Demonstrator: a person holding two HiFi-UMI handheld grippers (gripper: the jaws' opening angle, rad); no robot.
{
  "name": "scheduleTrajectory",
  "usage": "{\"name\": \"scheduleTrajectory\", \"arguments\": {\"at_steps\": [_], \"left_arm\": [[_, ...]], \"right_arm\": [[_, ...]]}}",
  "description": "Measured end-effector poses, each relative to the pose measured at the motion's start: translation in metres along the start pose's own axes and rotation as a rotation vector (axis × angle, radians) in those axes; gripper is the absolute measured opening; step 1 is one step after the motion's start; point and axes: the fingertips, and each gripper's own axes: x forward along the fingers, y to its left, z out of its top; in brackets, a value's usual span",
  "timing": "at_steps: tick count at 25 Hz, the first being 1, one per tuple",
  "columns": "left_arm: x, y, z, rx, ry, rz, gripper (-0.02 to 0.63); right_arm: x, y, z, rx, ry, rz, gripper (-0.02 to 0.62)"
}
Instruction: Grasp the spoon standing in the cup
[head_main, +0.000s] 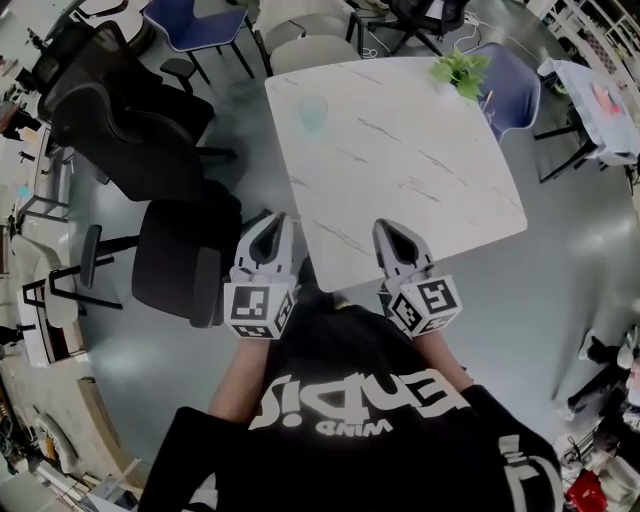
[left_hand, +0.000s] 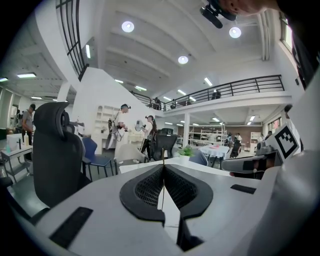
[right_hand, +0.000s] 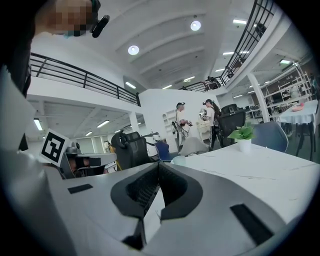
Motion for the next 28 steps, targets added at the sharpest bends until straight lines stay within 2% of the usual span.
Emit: {"name": "scheduleTrajectory", "arguments": {"at_steps": [28], "left_arm": [[-0.016,-0.006,-0.008,-0.006,0.014,0.019,0.02]], "right_arm": [[-0.007,0.01,-0.007,-0.004,0.011,0.041,0.012]]}}
